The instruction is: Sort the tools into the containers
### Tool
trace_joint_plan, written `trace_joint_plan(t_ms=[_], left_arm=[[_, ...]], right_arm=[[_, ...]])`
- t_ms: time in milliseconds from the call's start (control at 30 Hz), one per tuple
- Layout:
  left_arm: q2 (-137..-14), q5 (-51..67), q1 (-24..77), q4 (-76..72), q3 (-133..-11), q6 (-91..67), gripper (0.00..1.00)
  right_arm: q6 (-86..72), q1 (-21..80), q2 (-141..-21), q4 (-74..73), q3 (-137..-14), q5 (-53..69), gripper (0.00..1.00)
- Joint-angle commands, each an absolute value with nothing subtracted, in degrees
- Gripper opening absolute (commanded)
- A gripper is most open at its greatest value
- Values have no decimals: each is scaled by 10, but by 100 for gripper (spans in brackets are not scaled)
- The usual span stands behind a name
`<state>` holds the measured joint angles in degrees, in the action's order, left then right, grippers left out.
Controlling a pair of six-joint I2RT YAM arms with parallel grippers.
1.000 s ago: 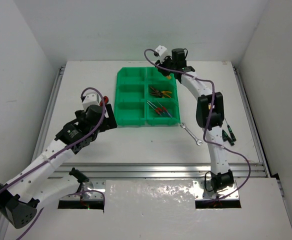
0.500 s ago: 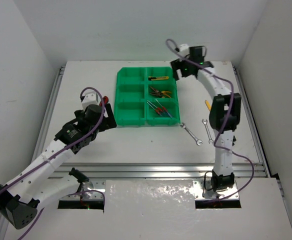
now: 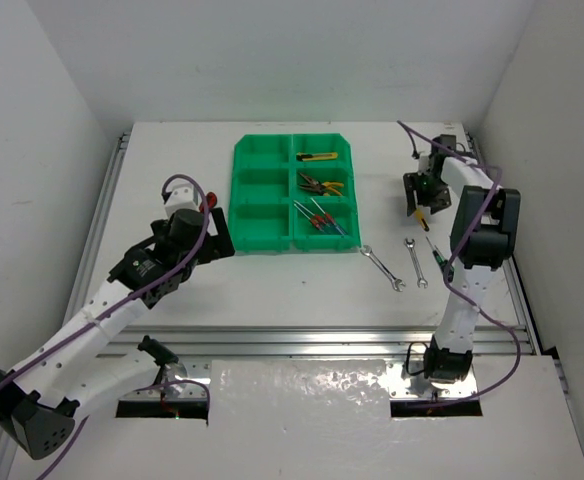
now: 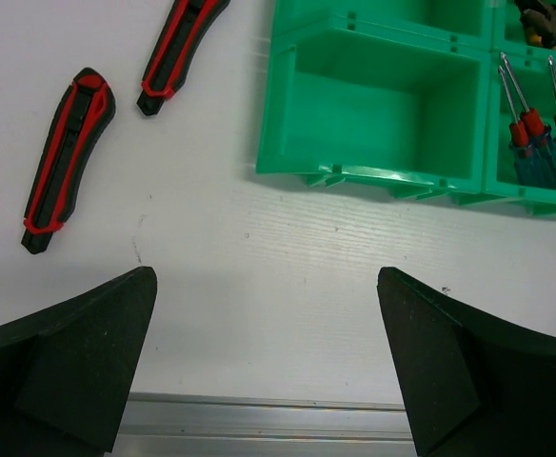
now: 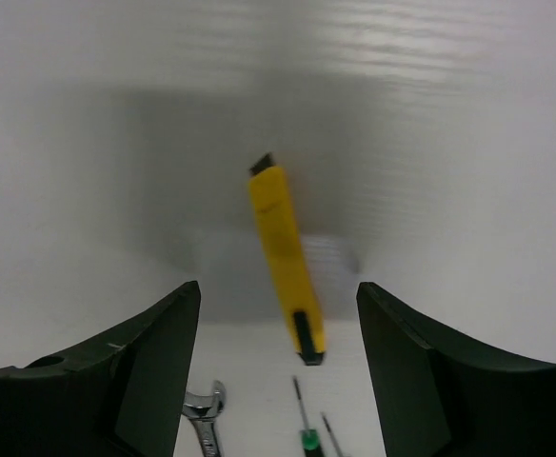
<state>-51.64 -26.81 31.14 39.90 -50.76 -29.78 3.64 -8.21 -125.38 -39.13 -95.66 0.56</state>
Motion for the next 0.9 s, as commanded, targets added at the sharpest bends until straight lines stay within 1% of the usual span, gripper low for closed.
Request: trace_joint_plan(t_ms=[0,33,100,133,167,233,267,333,367,400,433,467,500,533,600,667,700,733,800,833,867], left_arm=[[-499,-266,306,372,-503,-291,100],[-499,-267,306,374,-503,-291,100],[-498,-268,306,374,-503,-292,100],[-499,-268,305,374,-504,-293,100],[-498,-268,306,374,-503,-293,100],[-497,-268,306,374,-504,-293,100],[-497,-268,306,374,-504,-293,100],[-497,-267,306,373,-503,-292,100],[-497,-267,306,374,-503,-292,100],[-496,-267,305,373,-503,-292,100],[-497,-266,306,374,-503,-292,100],[-496,-266,306,374,-503,-292,100],[-495,-268,306,373,-503,-292,100],[-495,-267,306,374,-503,-292,100],[-493,-269,306,373,-503,-293,100],[-489,-267,306,372,-502,-293,100],[-487,-267,306,370,-501,-293,100],[-485,-267,306,371,-501,-293,100],[-482,-267,306,370,-498,-293,100],[-481,-267,306,369,-497,-293,100],[-481,-267,305,369,-498,-293,100]], right_arm=[[38,-69,-1248,-373,-945,38,67],[34,-69,-1252,-370,-943,43,67],[32,-69,-1265,-376,-949,45,61],[32,-69,-1276,-381,-951,43,57],[33,-69,-1281,-382,-949,33,45],[33,-68,-1290,-382,-945,17,33],[33,-67,-1294,-381,-942,1,26],[37,-59,-1294,-371,-940,-10,19],[46,-55,-1291,-367,-942,-11,7],[51,-48,-1288,-362,-942,-17,2],[57,-29,-1282,-346,-942,-18,0],[69,-19,-1261,-338,-941,-13,0],[74,-9,-1245,-328,-939,17,0],[76,16,-1200,-292,-924,22,0],[83,38,-1153,-238,-901,33,0],[111,70,-1122,-165,-892,85,0],[126,82,-1119,-150,-900,104,0],[147,100,-1128,-137,-937,131,2],[167,112,-1181,-142,-991,164,1],[177,120,-1199,-130,-1034,163,0],[181,122,-1214,-120,-1049,163,0]])
